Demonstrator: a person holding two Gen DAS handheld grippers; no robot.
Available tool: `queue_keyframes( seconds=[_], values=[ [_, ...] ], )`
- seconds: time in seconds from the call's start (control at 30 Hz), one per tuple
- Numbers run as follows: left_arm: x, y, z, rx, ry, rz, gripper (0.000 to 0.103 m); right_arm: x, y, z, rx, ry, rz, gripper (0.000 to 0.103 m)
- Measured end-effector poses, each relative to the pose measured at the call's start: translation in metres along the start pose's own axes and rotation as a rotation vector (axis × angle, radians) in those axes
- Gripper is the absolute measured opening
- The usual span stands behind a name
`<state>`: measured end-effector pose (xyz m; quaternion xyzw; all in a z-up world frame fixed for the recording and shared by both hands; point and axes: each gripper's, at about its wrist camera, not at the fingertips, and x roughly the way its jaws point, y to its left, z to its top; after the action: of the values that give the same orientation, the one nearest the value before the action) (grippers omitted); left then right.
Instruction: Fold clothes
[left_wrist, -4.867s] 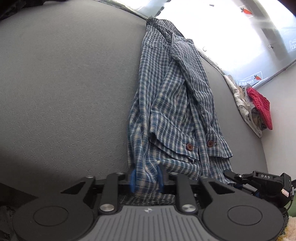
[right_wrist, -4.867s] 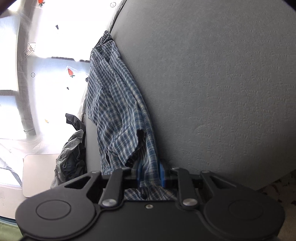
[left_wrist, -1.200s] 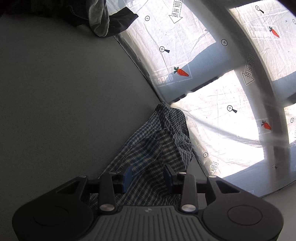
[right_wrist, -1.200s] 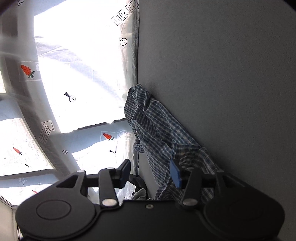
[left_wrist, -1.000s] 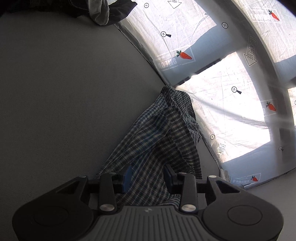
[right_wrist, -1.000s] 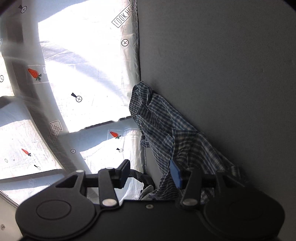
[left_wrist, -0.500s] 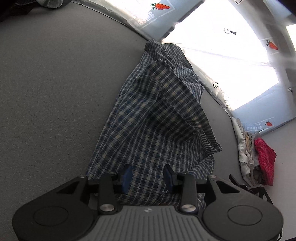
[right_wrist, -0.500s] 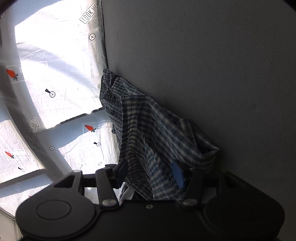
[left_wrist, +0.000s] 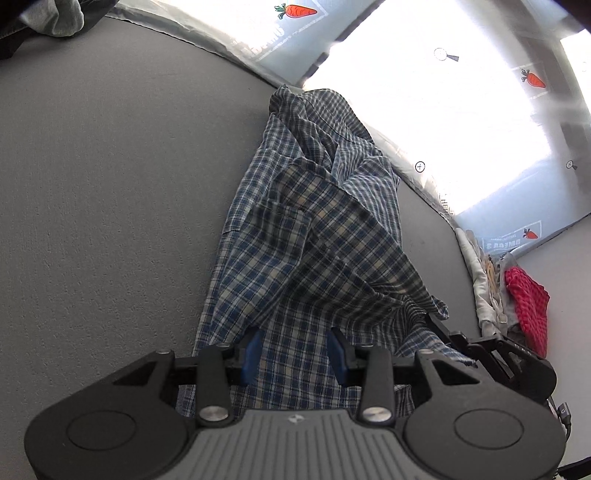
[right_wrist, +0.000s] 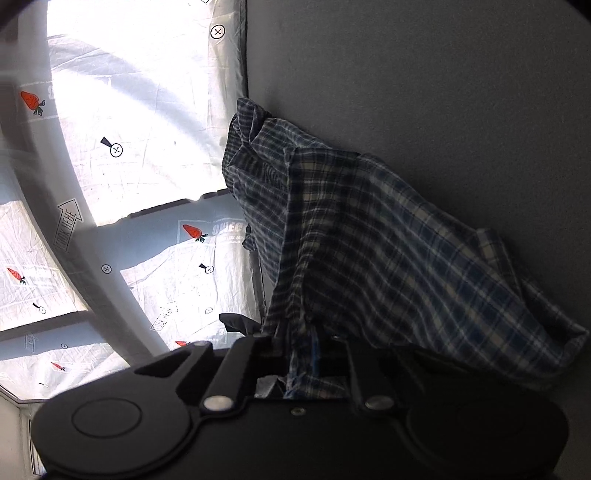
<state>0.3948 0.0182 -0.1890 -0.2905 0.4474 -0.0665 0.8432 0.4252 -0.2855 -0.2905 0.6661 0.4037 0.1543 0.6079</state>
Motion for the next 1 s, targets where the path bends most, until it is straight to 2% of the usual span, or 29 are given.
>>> queue_keyframes(
  seconds=[0.17,0.27,0.37,0.47,0.57,0.63,0.7,0.77,0.87,1.0],
  values=[
    [0.005,0.001,0.013,0.011,-0.033,0.033,0.041,0.028,0.023,0.017,-0.060,0.022,0.003,0.001],
    [0.007,0.002,0.022,0.005,-0.069,0.055,0.051,0.037,0.032,0.027,-0.085,0.032,-0.048,0.007],
    [0.017,0.005,0.032,-0.007,-0.061,0.072,0.051,0.026,0.041,0.033,-0.159,-0.007,-0.086,0.013],
    [0.027,0.008,0.036,-0.012,-0.047,0.108,0.051,0.003,0.046,0.036,-0.247,-0.059,-0.142,0.024],
    [0.030,0.017,0.037,-0.078,-0.040,0.107,0.051,-0.024,0.033,0.036,-0.208,-0.107,-0.139,0.028],
    [0.026,0.023,0.037,-0.126,-0.044,0.098,0.051,-0.040,0.021,0.032,-0.149,-0.150,-0.137,0.040],
    [0.019,0.029,0.036,-0.173,-0.055,0.089,0.057,-0.056,0.012,0.024,-0.113,-0.204,-0.153,0.053],
    [0.006,0.036,0.031,-0.226,-0.076,0.072,0.062,-0.071,0.004,0.017,-0.098,-0.235,-0.174,0.054],
    [-0.014,0.051,0.019,-0.332,-0.087,0.027,0.064,-0.091,-0.007,0.005,-0.077,-0.264,-0.204,0.059],
    [-0.039,0.067,-0.009,-0.454,-0.085,-0.019,0.071,-0.113,-0.026,-0.012,-0.037,-0.273,-0.230,0.065]
  ],
)
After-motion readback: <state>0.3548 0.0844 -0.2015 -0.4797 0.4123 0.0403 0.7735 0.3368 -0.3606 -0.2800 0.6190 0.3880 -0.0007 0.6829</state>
